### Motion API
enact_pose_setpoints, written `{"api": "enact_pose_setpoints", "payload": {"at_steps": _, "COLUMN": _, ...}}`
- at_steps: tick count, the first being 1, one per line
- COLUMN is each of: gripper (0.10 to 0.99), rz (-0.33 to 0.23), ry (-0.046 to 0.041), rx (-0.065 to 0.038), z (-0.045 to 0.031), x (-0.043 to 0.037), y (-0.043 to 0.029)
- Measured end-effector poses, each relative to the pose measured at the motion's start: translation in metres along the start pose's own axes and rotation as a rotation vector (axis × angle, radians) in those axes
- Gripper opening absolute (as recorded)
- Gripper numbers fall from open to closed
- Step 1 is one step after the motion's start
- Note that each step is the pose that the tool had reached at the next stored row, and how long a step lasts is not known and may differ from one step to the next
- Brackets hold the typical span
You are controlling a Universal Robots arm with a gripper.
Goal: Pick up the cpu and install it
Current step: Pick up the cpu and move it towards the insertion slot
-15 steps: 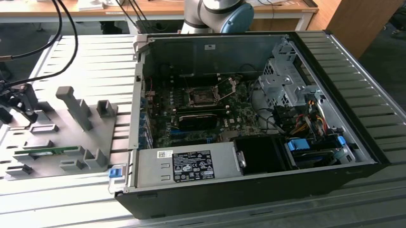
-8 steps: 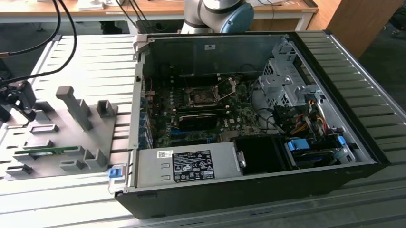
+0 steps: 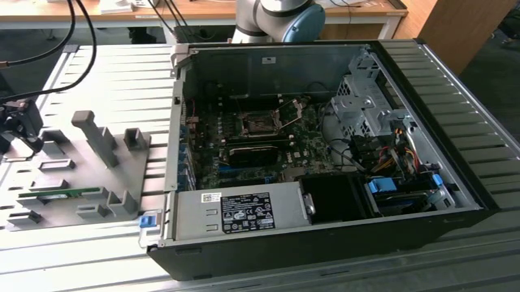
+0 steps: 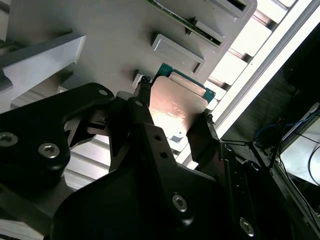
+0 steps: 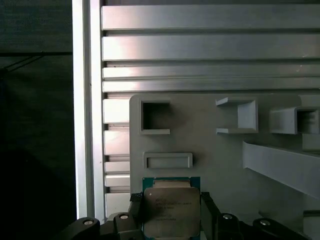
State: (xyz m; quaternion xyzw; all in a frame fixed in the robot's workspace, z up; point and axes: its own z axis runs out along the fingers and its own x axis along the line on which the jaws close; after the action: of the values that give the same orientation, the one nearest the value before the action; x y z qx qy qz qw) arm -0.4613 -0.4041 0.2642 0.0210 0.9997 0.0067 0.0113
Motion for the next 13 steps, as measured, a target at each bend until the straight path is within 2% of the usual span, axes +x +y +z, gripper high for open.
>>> {"api": "enact_pose_setpoints", "payload": {"at_steps": 13, "gripper": 0.541, "rz": 0.0, "ry": 0.0, "rx": 0.0, "z": -0.0113, "x": -0.0003, "y": 0.0002}}
